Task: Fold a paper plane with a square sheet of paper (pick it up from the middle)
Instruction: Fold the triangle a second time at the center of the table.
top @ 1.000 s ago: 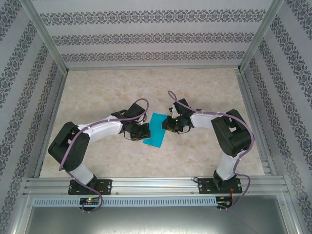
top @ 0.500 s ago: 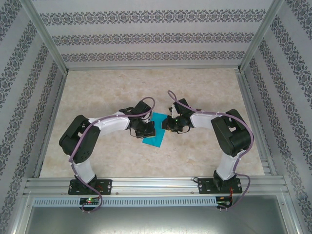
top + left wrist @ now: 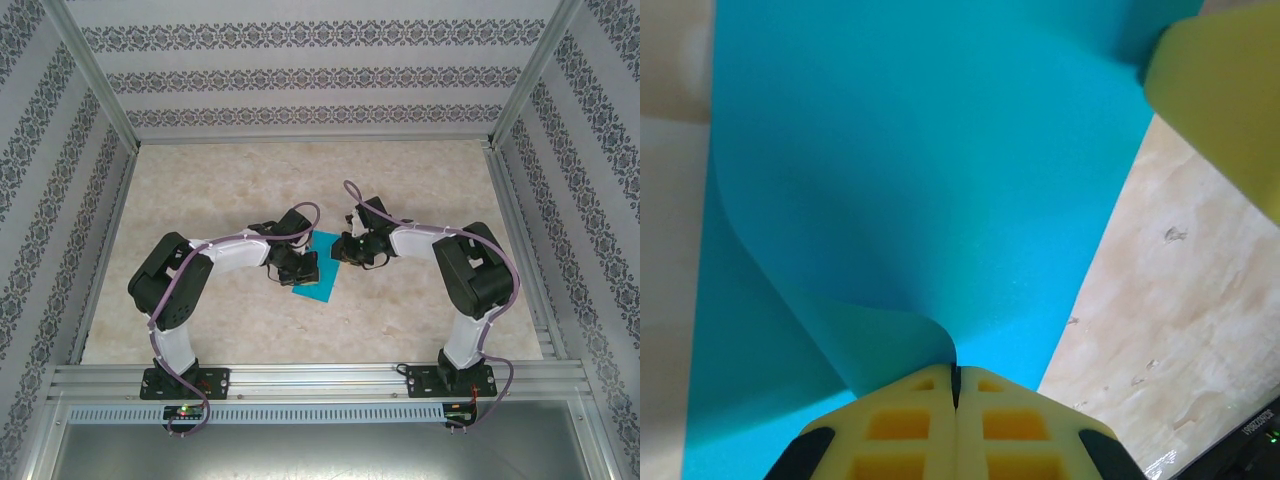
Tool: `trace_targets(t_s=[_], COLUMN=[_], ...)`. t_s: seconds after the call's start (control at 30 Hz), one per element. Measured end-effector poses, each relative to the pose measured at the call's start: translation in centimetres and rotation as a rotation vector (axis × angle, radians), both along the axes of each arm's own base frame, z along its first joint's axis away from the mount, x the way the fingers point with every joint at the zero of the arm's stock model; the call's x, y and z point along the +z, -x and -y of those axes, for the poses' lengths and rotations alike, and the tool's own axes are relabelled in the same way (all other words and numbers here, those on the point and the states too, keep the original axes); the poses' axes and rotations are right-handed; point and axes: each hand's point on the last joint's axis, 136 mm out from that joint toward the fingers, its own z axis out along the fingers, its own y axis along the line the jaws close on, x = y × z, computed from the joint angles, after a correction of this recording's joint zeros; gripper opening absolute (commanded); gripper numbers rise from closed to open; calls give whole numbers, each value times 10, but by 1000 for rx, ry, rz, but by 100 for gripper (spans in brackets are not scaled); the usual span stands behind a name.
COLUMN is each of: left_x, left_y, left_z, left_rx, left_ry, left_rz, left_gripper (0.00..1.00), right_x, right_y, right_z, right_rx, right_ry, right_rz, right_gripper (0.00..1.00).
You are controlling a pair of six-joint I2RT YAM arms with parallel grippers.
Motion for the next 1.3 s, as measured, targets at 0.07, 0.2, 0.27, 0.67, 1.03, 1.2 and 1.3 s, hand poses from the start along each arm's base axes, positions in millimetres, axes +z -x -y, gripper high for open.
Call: trace_targets(t_s=[0.07, 0.2, 0.27, 0.67, 1.03, 1.2, 1.3], left_x=[3, 6, 7, 4, -3, -9, -10], left_y=[-3, -5, -7, -22, -32, -31, -33], left_z=[2, 4, 5, 17, 24, 23, 25], left_rx=[0, 0, 0, -1, 0, 0, 0], left_ry=[6, 12, 15, 26, 24, 16, 16], left_rz=[8, 15, 19, 29, 27, 16, 15], left_gripper=[6, 6, 6, 6, 6, 6, 6], right_x=[-4, -6, -6, -6, -6, -7, -7], right_y=[-2, -5, -5, -6, -5, -5, -5], right_z=[1, 0, -1, -4, -8, -8, -8], right_rx=[2, 13, 18, 30, 39, 41, 41], right_ry=[9, 17, 20, -5, -42, -51, -54], right_rz=[-7, -9, -9, -2, 15, 17, 20], right_gripper=[21, 20, 19, 18, 18, 17, 17])
